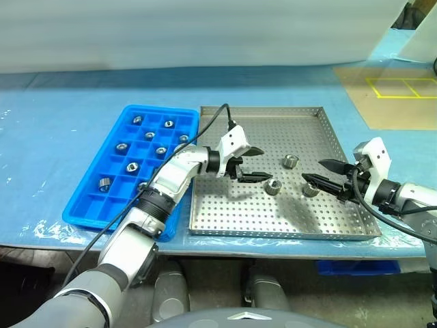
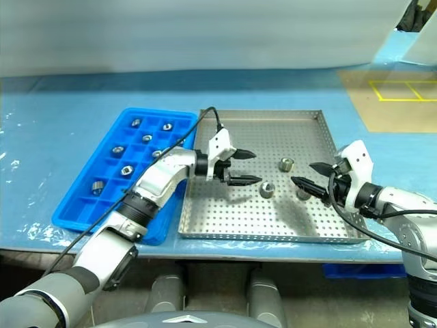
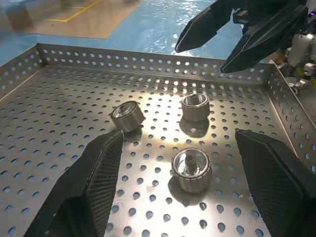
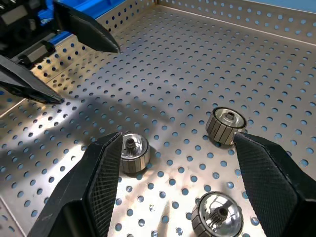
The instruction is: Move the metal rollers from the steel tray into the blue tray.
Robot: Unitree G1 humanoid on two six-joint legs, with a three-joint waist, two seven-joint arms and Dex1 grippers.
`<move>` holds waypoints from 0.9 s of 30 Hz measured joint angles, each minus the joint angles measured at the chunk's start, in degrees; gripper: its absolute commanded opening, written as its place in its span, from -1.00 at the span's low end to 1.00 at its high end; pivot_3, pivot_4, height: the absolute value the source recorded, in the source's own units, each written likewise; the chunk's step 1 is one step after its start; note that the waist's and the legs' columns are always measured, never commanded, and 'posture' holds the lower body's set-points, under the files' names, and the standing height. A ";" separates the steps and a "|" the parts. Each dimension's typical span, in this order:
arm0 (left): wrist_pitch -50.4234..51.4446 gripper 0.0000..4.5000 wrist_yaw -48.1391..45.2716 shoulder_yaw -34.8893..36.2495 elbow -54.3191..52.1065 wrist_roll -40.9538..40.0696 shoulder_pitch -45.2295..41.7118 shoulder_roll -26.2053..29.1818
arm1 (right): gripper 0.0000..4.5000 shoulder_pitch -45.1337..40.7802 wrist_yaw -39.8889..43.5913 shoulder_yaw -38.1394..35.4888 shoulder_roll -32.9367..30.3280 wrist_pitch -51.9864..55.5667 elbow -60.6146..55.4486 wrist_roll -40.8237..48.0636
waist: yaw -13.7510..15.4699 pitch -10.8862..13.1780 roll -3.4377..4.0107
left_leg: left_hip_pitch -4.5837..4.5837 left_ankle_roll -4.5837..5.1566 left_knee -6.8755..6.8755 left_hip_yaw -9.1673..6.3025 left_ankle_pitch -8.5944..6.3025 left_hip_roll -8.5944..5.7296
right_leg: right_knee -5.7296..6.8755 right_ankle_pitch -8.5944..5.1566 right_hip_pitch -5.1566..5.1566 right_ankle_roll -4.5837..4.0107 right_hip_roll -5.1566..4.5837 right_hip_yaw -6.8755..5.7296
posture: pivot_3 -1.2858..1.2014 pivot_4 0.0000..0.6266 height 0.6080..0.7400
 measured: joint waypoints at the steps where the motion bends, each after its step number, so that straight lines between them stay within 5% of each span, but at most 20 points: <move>1: -0.31 0.69 -0.33 -0.05 1.32 0.16 -0.74 -0.64 | 0.61 0.73 -0.29 -0.61 -0.17 0.41 -0.79 0.46 | -0.09 0.00 0.00 | 0.03 0.14 0.00 0.13 -0.08 -0.02 | -0.05 0.01 0.00 0.01 -0.02 0.04 | -0.17 -0.52 1.00; 27: -8.39 0.69 -3.16 -3.51 21.52 10.00 -5.24 -8.58 | 0.61 6.43 -5.94 -2.15 -0.75 4.06 -7.65 5.70 | -1.66 0.00 0.00 | 0.12 0.54 0.04 0.36 -0.31 -0.23 | -0.18 -0.03 0.07 0.21 -0.17 0.23 | -0.22 -0.52 1.00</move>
